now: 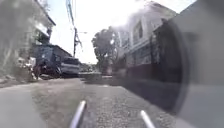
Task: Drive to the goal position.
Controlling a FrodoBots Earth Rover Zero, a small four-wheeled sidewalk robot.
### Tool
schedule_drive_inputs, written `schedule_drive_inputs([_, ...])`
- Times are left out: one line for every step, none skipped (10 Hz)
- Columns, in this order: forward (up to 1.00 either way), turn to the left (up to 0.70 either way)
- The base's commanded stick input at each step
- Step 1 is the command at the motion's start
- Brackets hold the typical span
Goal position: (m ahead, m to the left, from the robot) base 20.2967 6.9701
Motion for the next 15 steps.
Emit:
schedule_drive_inputs([0.85, -0.34])
schedule_drive_inputs([0.85, -0.32])
schedule_drive_inputs([0.85, -0.23])
schedule_drive_inputs([0.85, -0.14])
schedule_drive_inputs([0.85, -0.04])
schedule_drive_inputs([0.85, 0.0])
schedule_drive_inputs([0.85, 0.0])
schedule_drive_inputs([0.85, 0.0])
schedule_drive_inputs([0.85, 0.0])
schedule_drive_inputs([0.85, 0.0])
schedule_drive_inputs([0.85, 0.0])
schedule_drive_inputs([0.85, 0.0])
schedule_drive_inputs([0.85, 0.0])
schedule_drive_inputs([0.85, 0.0])
schedule_drive_inputs([0.85, 0.0])
